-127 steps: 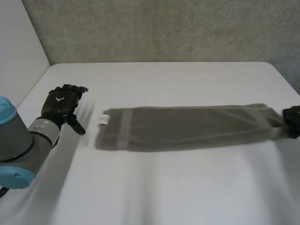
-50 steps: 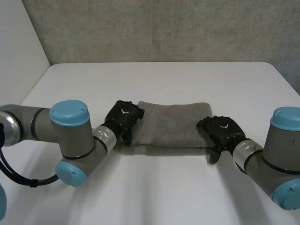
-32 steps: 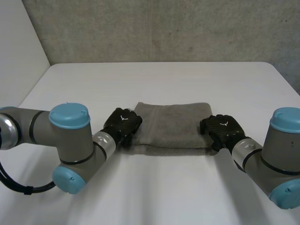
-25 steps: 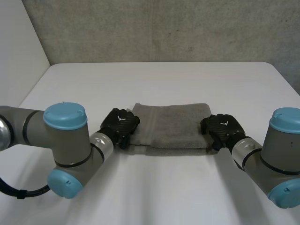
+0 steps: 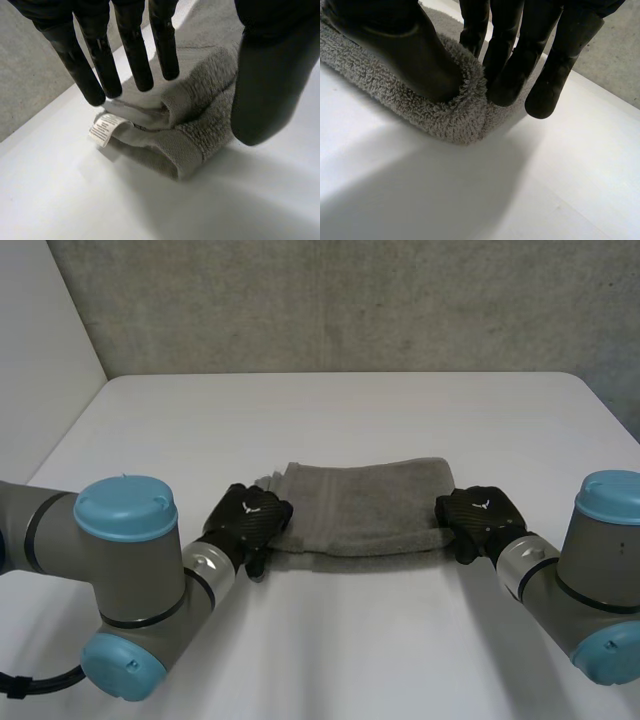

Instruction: Fold the towel.

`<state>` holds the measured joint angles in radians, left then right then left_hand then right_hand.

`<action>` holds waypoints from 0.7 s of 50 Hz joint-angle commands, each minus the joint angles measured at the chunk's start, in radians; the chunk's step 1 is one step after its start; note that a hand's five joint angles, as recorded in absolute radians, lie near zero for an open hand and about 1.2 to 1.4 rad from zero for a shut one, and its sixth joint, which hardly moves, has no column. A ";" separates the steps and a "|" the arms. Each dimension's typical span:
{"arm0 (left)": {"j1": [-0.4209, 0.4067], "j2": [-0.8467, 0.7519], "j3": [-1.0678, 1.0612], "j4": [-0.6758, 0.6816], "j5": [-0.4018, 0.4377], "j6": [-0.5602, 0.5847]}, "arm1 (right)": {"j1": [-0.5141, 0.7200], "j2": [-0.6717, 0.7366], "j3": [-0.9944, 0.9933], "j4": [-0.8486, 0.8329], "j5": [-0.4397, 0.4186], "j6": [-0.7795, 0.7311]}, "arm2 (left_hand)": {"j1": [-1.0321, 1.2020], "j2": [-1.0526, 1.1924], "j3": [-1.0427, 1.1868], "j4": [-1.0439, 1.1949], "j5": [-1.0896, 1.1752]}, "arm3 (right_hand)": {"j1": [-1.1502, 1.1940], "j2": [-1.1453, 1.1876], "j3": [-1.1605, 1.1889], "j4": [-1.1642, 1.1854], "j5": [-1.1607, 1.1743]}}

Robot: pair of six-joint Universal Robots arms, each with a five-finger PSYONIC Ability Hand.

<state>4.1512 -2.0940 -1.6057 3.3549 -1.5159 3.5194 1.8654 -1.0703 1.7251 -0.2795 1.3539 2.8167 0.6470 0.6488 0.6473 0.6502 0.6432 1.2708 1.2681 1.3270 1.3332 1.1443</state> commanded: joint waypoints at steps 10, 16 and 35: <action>-0.003 0.262 0.110 -0.047 -0.023 -0.112 | -0.112 -0.157 0.063 0.229 -0.021 -0.319 | -0.425 -0.426 -0.425 -0.428 -0.595 | 0.125 0.128 0.069 0.063 0.077; 0.006 0.272 0.165 -0.114 -0.029 -0.194 | -0.158 -0.207 -0.031 0.310 -0.032 -0.493 | -0.448 -0.450 -0.448 -0.451 -0.619 | 0.125 0.128 0.069 0.063 0.077; 0.052 0.223 0.239 -0.164 -0.030 -0.266 | 0.512 0.039 -0.363 0.336 -0.029 -0.381 | -0.457 -0.459 -0.457 -0.460 -0.628 | -0.348 -0.345 -0.404 -0.410 -0.396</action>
<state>4.2005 -1.8660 -1.3672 3.1889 -1.5462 3.2554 2.2010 -1.1182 1.3844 0.0354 1.2949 2.3847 0.2764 0.2734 0.2685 0.2867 0.2370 1.2927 1.3076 1.3267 1.3308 1.1561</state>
